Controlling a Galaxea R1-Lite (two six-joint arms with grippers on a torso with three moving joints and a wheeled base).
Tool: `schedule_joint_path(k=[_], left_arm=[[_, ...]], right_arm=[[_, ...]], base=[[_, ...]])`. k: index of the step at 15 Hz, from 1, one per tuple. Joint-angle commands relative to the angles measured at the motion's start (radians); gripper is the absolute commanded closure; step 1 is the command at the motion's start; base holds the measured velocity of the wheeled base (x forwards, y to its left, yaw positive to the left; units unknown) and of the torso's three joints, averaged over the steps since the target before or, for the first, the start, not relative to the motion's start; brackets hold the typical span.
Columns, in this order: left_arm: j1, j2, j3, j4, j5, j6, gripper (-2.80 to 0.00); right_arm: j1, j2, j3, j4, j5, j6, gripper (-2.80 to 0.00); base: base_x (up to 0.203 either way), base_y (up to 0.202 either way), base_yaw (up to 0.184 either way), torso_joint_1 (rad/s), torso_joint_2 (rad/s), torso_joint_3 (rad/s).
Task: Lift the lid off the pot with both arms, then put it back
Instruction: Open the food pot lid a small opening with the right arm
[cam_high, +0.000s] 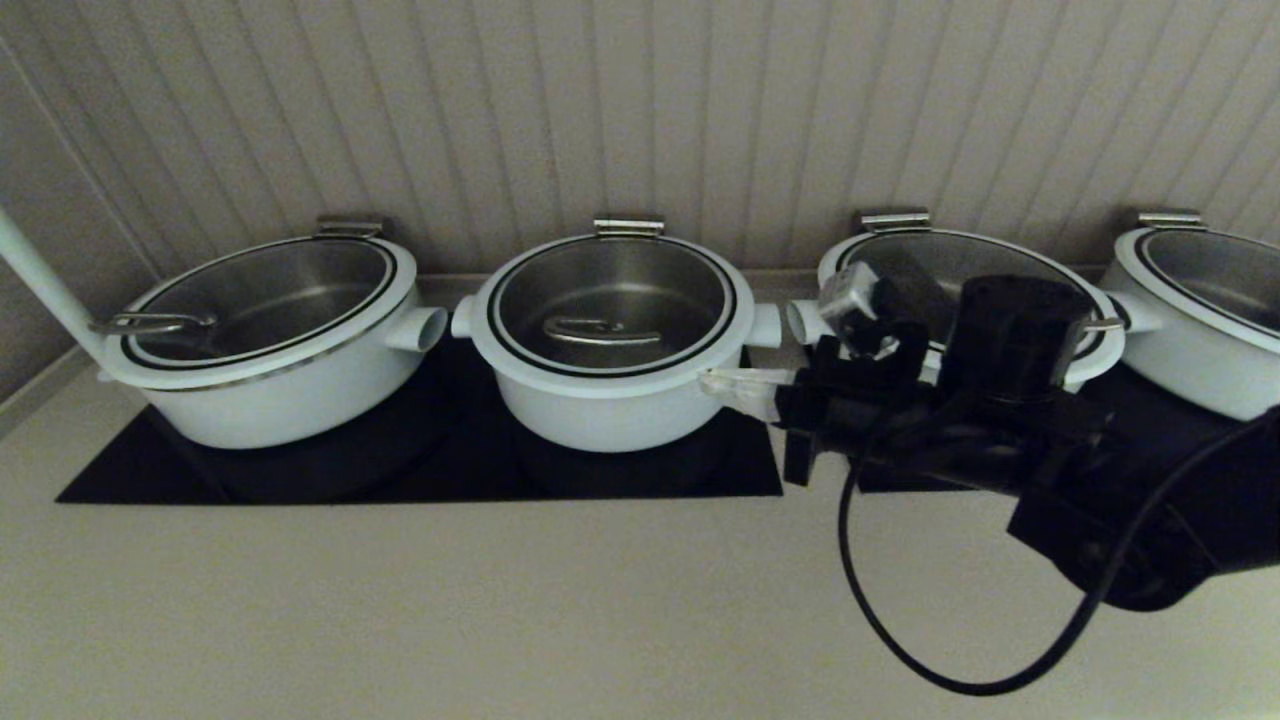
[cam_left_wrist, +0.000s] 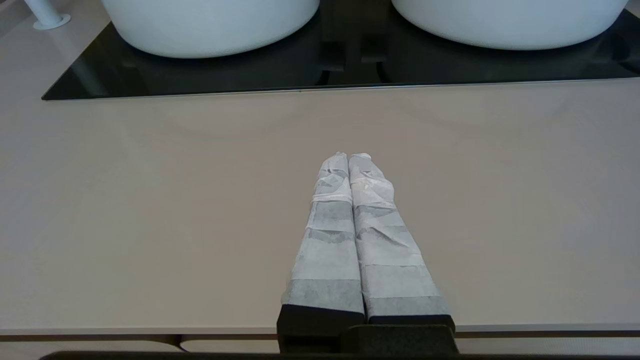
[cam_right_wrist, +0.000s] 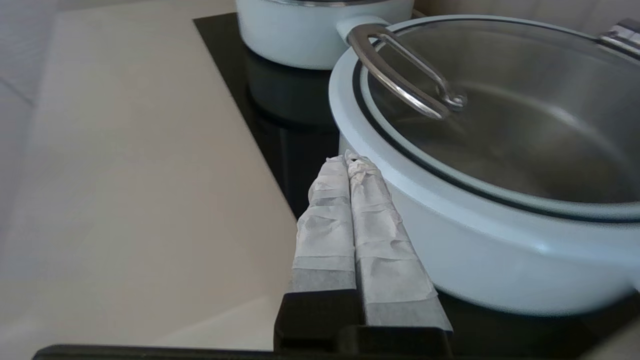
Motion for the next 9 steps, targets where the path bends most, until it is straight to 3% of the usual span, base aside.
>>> schedule_joint_path(k=[1,3,9], left_arm=[[0.000,0.000,0.000,0.000,0.000,0.000,0.00],[0.000,0.000,0.000,0.000,0.000,0.000,0.00],[0.000,0.000,0.000,0.000,0.000,0.000,0.00]], right_arm=[[0.048,0.095,-0.079,-0.008,-0.044,-0.001,0.00],[0.084,0.141,-0.132,-0.010,-0.106,0.002,0.00],[0.095,0.237,-0.278,-0.028,-0.136,0.006,0.00]], base=[[0.000,0.000,0.000,0.000,0.00,0.000],[0.000,0.000,0.000,0.000,0.00,0.000],[0.000,0.000,0.000,0.000,0.00,0.000]])
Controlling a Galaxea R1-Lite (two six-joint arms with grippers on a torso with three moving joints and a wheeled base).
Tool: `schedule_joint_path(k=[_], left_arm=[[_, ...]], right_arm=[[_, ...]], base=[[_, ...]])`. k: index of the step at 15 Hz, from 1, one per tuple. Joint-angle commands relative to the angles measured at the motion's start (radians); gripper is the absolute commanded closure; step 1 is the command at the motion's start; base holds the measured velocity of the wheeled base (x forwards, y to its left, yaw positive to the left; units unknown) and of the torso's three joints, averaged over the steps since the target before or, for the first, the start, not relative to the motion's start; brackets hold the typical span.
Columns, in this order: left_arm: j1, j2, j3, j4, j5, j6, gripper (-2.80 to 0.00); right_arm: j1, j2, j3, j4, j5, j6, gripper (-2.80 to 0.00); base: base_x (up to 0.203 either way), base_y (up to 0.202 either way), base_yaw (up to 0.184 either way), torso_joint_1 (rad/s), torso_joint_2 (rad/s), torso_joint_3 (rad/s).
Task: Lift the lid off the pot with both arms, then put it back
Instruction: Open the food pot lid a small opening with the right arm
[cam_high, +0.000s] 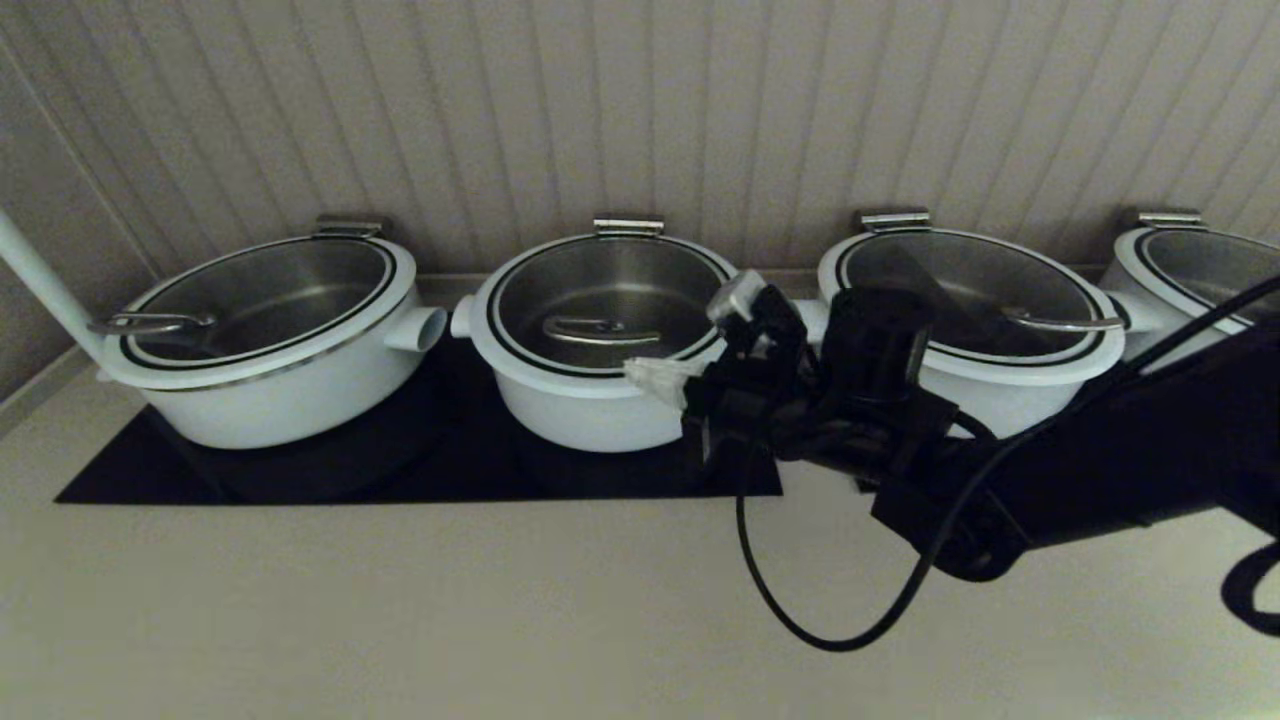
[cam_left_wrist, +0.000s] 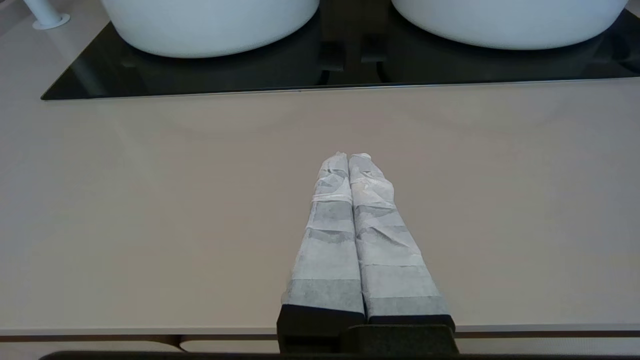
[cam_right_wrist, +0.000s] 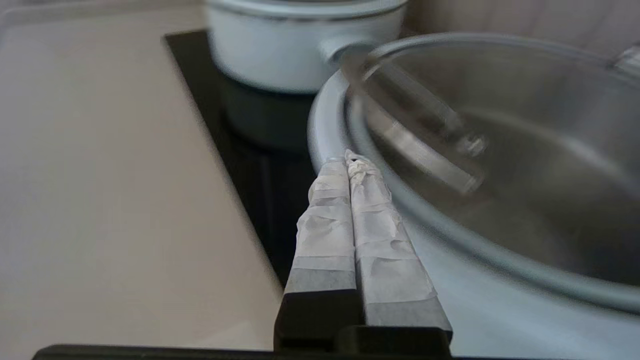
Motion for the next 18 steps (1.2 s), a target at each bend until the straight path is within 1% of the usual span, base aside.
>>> schedule_joint_path(k=[1,3,5,9,12,15,18], left_arm=[[0.001,0.000,0.000,0.000,0.001,0.000,0.00],[0.001,0.000,0.000,0.000,0.001,0.000,0.00],[0.001,0.000,0.000,0.000,0.001,0.000,0.00],[0.001,0.000,0.000,0.000,0.001,0.000,0.00],[0.001,0.000,0.000,0.000,0.001,0.000,0.00],[0.001,0.000,0.000,0.000,0.001,0.000,0.00],[0.001,0.000,0.000,0.000,0.001,0.000,0.00]], right_arm=[[0.002,0.056,-0.087,-0.007,-0.020,-0.001,0.00],[0.002,0.089,-0.146,-0.019,-0.037,-0.001,0.00],[0.003,0.107,-0.169,-0.027,-0.046,-0.001,0.00],[0.006,0.142,-0.190,-0.055,-0.060,-0.001,0.00],[0.013,0.162,-0.189,-0.078,-0.091,0.001,0.00],[0.025,0.160,-0.200,-0.087,-0.091,0.003,0.00],[0.065,0.141,-0.215,-0.107,-0.092,0.032,0.00]], base=[[0.000,0.000,0.000,0.000,0.00,0.000],[0.000,0.000,0.000,0.000,0.00,0.000],[0.000,0.000,0.000,0.000,0.00,0.000],[0.000,0.000,0.000,0.000,0.00,0.000],[0.000,0.000,0.000,0.000,0.00,0.000],[0.000,0.000,0.000,0.000,0.00,0.000],[0.000,0.000,0.000,0.000,0.00,0.000]])
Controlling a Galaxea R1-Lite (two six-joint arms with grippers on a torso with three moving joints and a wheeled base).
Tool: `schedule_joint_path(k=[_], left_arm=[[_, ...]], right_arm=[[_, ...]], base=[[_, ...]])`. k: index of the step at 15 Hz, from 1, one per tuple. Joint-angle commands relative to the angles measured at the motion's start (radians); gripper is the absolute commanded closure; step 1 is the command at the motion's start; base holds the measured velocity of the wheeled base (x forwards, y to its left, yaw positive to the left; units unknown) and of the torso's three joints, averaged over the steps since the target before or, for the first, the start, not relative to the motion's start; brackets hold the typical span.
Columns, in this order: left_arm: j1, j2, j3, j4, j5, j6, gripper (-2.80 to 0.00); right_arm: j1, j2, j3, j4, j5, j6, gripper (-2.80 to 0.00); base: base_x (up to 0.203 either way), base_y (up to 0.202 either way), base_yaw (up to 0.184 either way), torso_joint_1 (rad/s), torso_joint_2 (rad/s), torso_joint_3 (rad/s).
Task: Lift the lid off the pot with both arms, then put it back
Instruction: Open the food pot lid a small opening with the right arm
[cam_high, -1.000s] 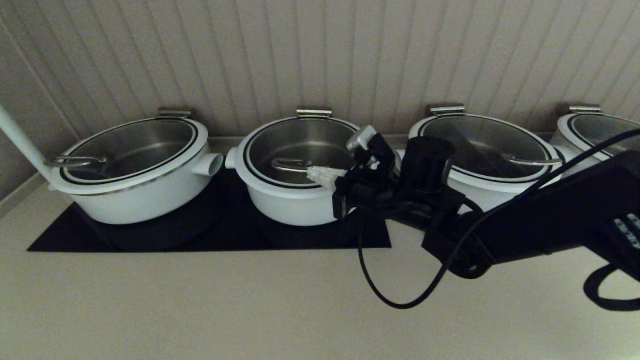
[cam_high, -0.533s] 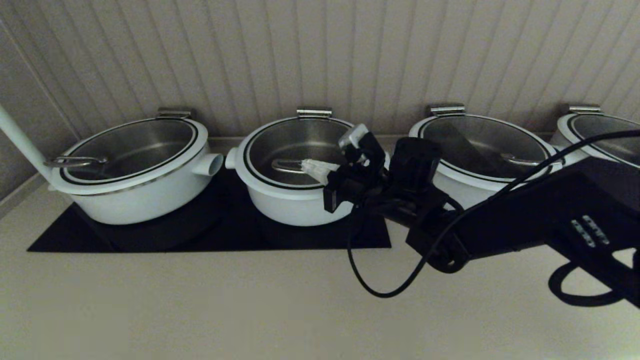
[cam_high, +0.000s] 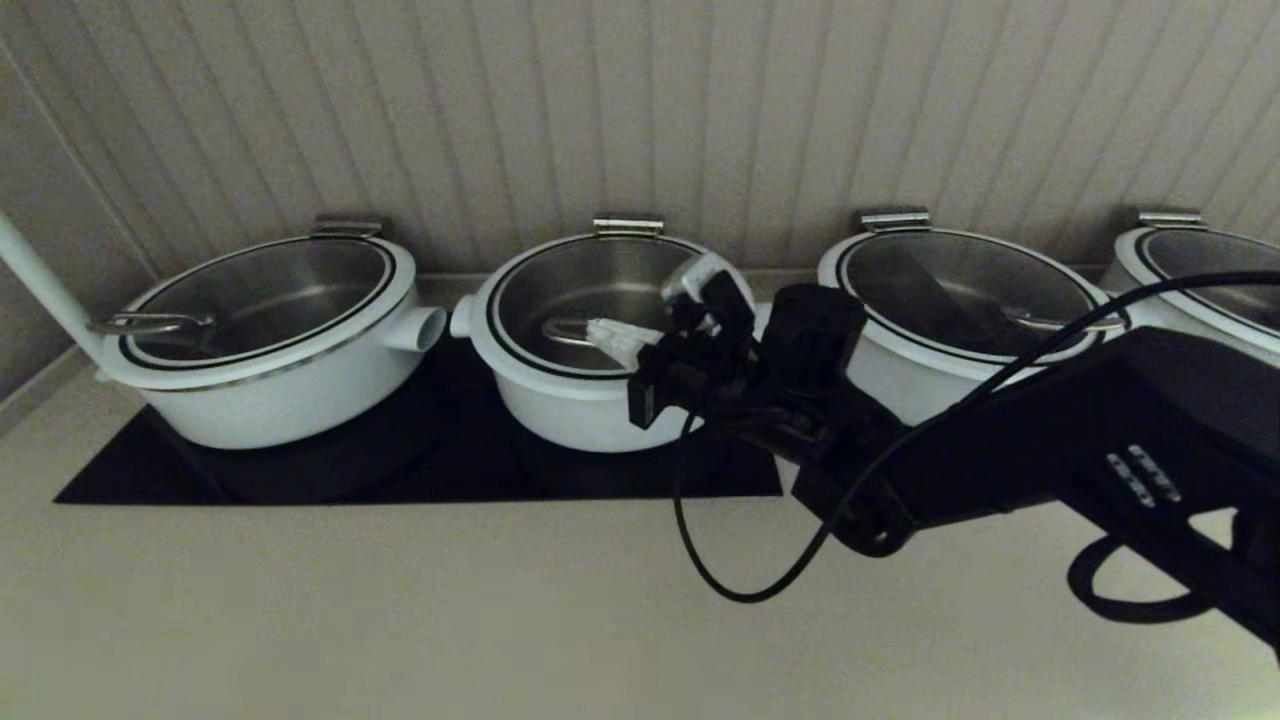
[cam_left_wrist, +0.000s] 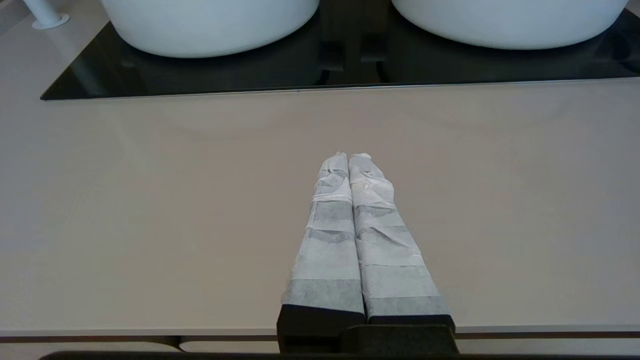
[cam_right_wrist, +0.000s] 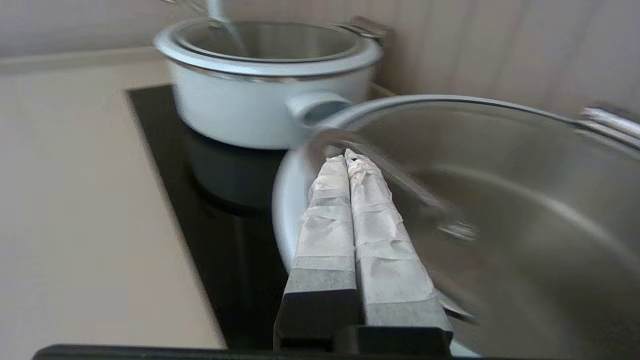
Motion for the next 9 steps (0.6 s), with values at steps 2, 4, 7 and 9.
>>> schedule_joint_path(k=[2,4,7,9], left_arm=[[0.001,0.000,0.000,0.000,0.001,0.000,0.00],[0.001,0.000,0.000,0.000,0.001,0.000,0.00],[0.000,0.000,0.000,0.000,0.001,0.000,0.00],[0.000,0.000,0.000,0.000,0.001,0.000,0.00]], right_arm=[[0.045,-0.028,-0.006,-0.013,0.002,0.009,0.00],[0.058,-0.035,-0.001,-0.011,0.002,0.009,0.00],[0.066,-0.033,0.019,-0.010,0.002,0.007,0.00],[0.066,-0.032,0.053,-0.011,0.001,0.007,0.00]], base=[[0.000,0.000,0.000,0.000,0.00,0.000],[0.000,0.000,0.000,0.000,0.00,0.000],[0.000,0.000,0.000,0.000,0.00,0.000],[0.000,0.000,0.000,0.000,0.00,0.000]])
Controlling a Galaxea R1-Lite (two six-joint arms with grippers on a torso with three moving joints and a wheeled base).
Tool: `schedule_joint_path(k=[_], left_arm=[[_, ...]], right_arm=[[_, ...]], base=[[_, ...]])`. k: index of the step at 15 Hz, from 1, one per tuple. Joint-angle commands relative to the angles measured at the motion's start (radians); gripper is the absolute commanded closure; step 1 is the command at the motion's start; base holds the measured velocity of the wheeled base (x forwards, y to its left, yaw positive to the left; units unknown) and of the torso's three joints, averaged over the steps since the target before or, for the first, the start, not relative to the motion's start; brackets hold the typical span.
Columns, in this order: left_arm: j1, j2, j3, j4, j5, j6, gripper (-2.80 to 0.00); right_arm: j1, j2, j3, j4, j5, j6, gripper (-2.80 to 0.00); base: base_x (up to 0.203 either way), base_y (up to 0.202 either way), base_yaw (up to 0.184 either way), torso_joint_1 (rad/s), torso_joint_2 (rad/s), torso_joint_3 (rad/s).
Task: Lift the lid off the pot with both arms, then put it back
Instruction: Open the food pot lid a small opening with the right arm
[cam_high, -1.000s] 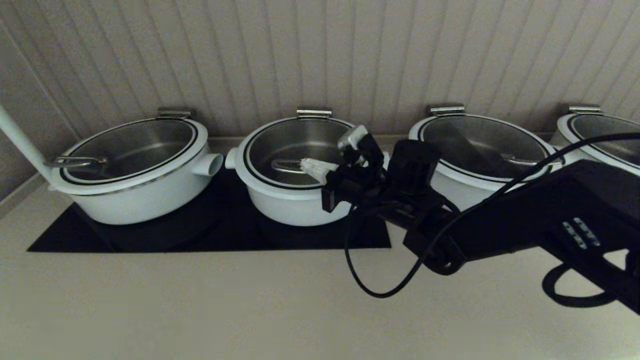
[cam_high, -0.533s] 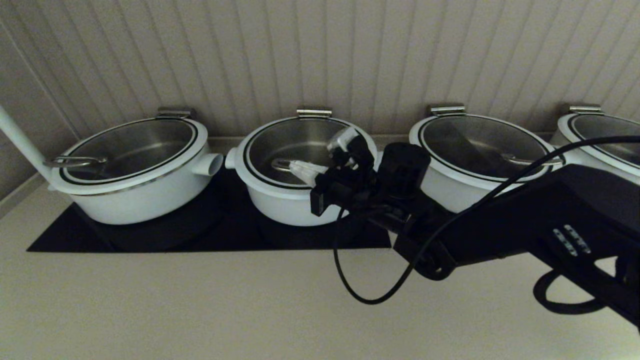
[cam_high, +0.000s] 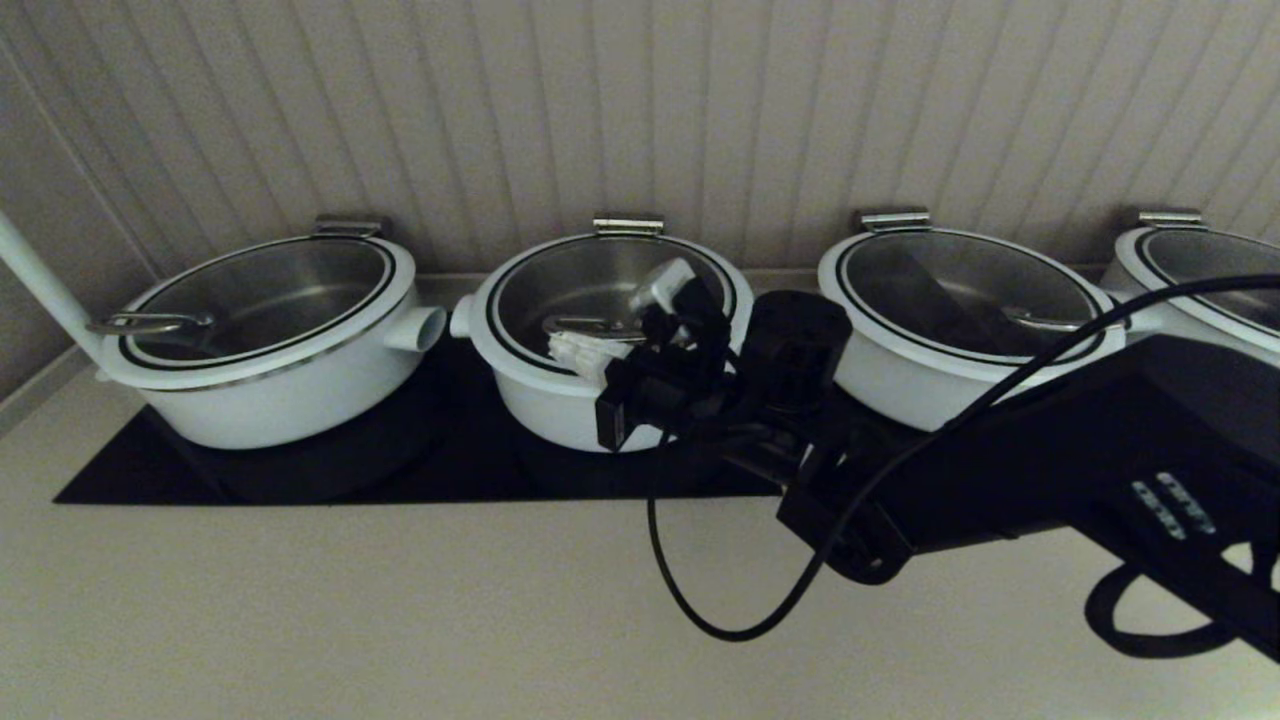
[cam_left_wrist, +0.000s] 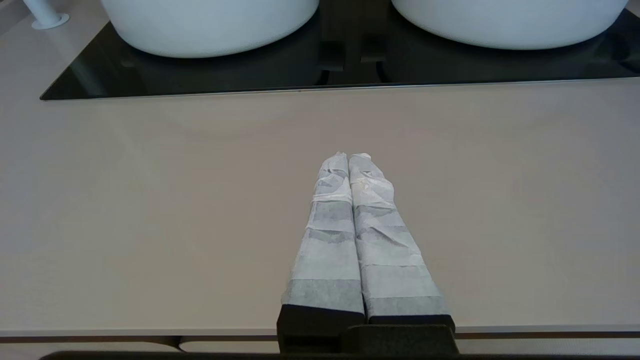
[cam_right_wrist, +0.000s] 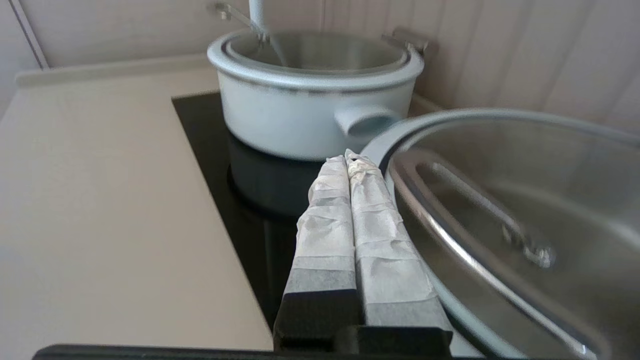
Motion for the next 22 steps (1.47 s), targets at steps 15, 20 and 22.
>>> schedule_joint_path(k=[15,20,22], left_arm=[[-0.001,0.000,0.000,0.000,0.001,0.000,0.00],[0.001,0.000,0.000,0.000,0.001,0.000,0.00],[0.000,0.000,0.000,0.000,0.001,0.000,0.00]], right_arm=[[-0.062,0.027,0.057,-0.015,-0.019,-0.003,0.00],[-0.079,0.065,-0.011,-0.006,-0.019,-0.002,0.00],[-0.078,0.079,-0.033,-0.007,-0.019,-0.002,0.00]], base=[[0.000,0.000,0.000,0.000,0.00,0.000],[0.000,0.000,0.000,0.000,0.00,0.000],[0.000,0.000,0.000,0.000,0.00,0.000]])
